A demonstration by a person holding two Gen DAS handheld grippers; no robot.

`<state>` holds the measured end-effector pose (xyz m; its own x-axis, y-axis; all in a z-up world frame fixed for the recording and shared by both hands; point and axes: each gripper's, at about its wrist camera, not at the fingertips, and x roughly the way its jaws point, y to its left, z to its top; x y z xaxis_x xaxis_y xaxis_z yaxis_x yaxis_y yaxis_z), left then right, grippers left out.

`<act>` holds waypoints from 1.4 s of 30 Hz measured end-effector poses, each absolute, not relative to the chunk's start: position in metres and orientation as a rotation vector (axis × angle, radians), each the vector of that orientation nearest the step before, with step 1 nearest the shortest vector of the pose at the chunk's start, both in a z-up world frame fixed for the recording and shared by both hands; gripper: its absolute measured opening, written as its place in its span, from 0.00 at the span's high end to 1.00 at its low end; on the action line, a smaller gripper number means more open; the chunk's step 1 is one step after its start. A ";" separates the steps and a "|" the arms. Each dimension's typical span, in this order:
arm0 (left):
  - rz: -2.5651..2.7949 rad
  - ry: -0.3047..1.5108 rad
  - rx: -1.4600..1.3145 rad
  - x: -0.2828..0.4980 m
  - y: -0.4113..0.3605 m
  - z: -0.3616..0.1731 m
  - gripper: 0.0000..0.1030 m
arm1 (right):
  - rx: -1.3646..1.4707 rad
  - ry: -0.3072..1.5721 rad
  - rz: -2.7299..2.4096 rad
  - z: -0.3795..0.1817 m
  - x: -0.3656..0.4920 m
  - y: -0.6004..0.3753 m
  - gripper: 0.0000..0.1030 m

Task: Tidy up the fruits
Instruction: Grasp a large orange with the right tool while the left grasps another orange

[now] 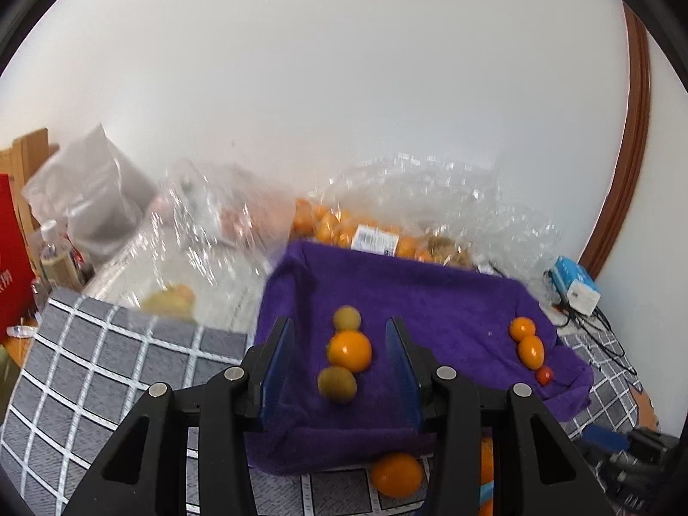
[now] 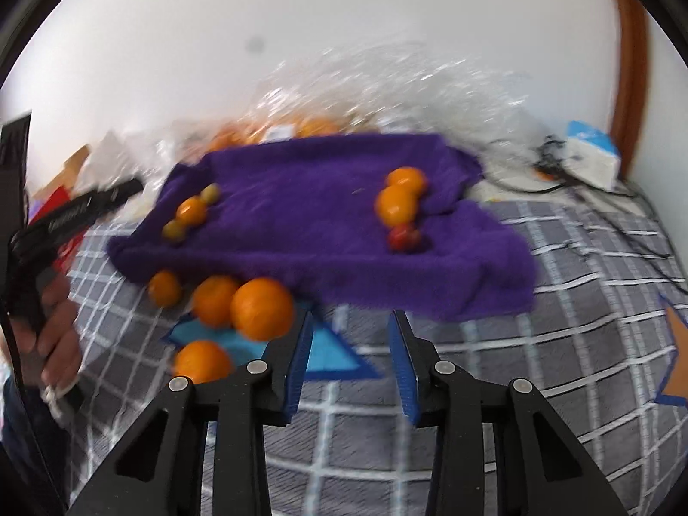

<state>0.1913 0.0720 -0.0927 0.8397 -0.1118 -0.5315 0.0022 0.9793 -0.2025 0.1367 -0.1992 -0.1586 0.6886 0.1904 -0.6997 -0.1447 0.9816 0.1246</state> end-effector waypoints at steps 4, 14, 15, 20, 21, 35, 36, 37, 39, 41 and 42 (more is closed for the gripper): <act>-0.076 0.630 -0.190 0.175 0.077 -0.086 0.59 | 0.007 0.778 0.256 -0.154 0.134 -0.178 0.60; -0.078 0.749 -0.188 0.130 0.105 -0.130 0.59 | 0.027 0.882 0.350 -0.182 0.168 -0.158 0.55; -0.083 0.762 -0.190 0.129 0.106 -0.135 0.59 | 0.044 0.894 0.366 -0.184 0.172 -0.158 0.56; -0.102 0.851 -0.202 0.136 0.106 -0.153 0.59 | 0.090 0.908 0.399 -0.186 0.179 -0.159 0.64; -0.098 0.863 -0.201 0.137 0.106 -0.156 0.59 | 0.086 0.903 0.396 -0.186 0.178 -0.159 0.64; -0.068 0.881 -0.122 0.138 0.095 -0.158 0.51 | -0.046 0.786 0.118 -0.179 0.128 -0.224 0.64; -0.065 0.882 -0.116 0.138 0.094 -0.158 0.51 | -0.032 0.788 0.116 -0.183 0.129 -0.226 0.64; -0.064 0.882 -0.112 0.138 0.093 -0.158 0.51 | -0.021 0.795 0.116 -0.187 0.130 -0.228 0.64; -0.067 0.880 -0.116 0.137 0.094 -0.158 0.51 | -0.011 0.780 0.115 -0.184 0.128 -0.231 0.64; -0.093 0.868 -0.141 0.135 0.098 -0.157 0.51 | -0.027 0.783 0.092 -0.187 0.127 -0.231 0.64; -0.120 0.860 -0.159 0.134 0.098 -0.155 0.51 | -0.028 0.793 0.086 -0.188 0.127 -0.231 0.64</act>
